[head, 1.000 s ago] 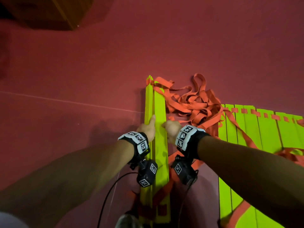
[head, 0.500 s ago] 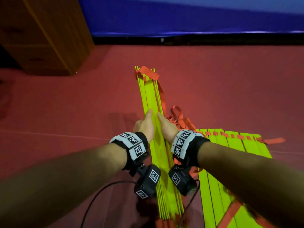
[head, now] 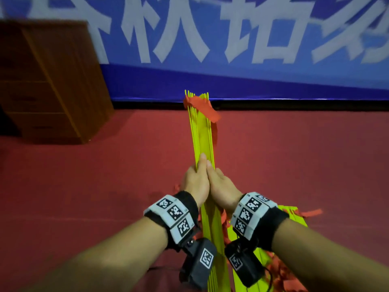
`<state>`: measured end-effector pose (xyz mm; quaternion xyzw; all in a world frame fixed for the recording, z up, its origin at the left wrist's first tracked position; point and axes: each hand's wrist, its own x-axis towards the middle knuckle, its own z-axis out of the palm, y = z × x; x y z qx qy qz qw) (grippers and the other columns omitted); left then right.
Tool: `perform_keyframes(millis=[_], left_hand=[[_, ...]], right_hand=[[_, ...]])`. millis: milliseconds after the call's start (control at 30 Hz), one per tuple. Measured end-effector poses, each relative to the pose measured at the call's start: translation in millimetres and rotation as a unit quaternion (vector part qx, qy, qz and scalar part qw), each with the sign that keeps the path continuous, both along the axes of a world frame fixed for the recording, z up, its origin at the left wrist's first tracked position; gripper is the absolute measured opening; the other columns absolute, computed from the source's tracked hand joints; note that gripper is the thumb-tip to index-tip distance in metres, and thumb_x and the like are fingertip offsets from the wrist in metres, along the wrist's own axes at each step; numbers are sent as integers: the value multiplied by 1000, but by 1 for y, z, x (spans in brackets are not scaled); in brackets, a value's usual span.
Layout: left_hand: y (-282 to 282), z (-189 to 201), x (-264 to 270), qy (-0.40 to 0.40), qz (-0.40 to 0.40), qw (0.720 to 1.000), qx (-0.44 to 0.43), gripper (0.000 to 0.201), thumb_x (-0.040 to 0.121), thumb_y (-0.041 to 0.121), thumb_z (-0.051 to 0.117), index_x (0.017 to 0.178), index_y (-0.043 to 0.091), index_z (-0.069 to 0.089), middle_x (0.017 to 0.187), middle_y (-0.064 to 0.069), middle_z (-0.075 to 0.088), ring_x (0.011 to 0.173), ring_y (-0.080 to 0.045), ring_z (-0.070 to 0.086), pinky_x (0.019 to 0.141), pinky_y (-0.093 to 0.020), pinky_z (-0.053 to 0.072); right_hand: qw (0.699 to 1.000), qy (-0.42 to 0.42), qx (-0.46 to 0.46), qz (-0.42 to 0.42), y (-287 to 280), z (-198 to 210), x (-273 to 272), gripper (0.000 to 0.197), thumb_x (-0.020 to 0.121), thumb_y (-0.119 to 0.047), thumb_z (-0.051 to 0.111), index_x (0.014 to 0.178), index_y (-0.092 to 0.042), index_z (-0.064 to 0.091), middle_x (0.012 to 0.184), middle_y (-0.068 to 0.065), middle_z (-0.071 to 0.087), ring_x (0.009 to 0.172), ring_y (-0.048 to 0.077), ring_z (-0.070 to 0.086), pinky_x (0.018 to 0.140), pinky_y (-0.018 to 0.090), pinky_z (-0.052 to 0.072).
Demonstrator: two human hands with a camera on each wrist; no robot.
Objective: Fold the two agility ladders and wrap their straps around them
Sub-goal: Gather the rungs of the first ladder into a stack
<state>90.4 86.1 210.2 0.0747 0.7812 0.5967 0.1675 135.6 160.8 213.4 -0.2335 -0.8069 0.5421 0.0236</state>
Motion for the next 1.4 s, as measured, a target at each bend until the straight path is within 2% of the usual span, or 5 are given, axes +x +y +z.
perform_keyframes(millis=[267,967,1167,1300,1400], left_hand=[[14,20,25,37,-10,999,13,70,103,63,30,155,17,38,156,-9,45,144,-30,41,118,-40,31],[5,30,12,217,-20,976,18,43,107,45,41,94,10,62,90,-8,67,92,-33,60,79,-42,45],[8,22,18,221,23,973,61,33,110,27,34,81,15,45,69,3,42,67,-21,42,69,-41,33],[9,24,26,200,22,977,68,32,110,30,33,90,13,52,77,1,54,76,-20,52,73,-38,37],[10,28,33,133,0,987,86,42,111,37,29,141,19,53,143,-1,57,135,-23,49,107,-28,34]], right_hand=[[997,63,-18,-41,2,20,27,65,105,-60,20,152,-20,41,149,3,46,135,18,45,115,33,32],[989,104,-41,-97,2,21,32,45,106,-59,16,123,-27,42,104,-6,61,95,9,60,92,36,45],[988,89,-62,-107,2,30,37,56,109,-51,16,151,-20,35,130,-2,46,132,21,45,98,25,28],[991,100,-44,-77,2,27,36,54,109,-51,13,148,-21,34,131,-3,47,118,12,43,99,25,28],[992,113,-40,-48,3,26,37,57,108,-52,13,155,-23,27,140,-11,40,126,3,37,104,21,25]])
